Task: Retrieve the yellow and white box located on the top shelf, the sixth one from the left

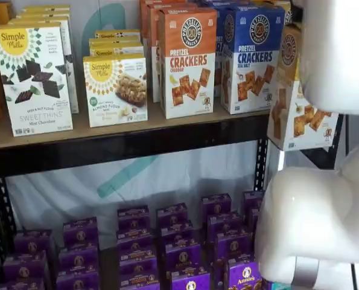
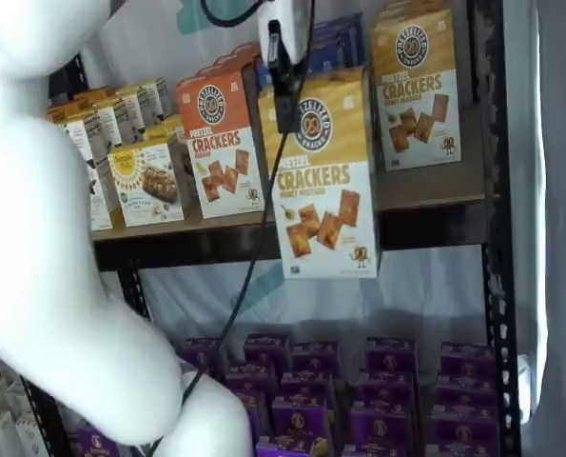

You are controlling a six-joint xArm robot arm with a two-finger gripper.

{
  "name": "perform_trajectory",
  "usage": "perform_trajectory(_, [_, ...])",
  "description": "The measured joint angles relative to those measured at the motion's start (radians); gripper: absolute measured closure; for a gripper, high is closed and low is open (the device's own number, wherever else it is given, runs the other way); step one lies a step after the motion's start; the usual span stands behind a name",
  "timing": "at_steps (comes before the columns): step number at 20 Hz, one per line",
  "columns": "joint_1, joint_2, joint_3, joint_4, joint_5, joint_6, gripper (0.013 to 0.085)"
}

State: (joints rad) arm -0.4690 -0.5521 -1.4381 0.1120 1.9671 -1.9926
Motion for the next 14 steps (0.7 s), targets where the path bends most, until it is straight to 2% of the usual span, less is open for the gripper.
perform_trajectory(3, [0.044,-0.014,0.015,-0.002,0.014,0.043,0.037])
perform_trajectory(9, [0.103,-0.033,0.033,0.003,0.029,0.106,0.037])
perform_trajectory(14, [0.133,-0.038,0.038,0.005,0.041,0.137,0.037])
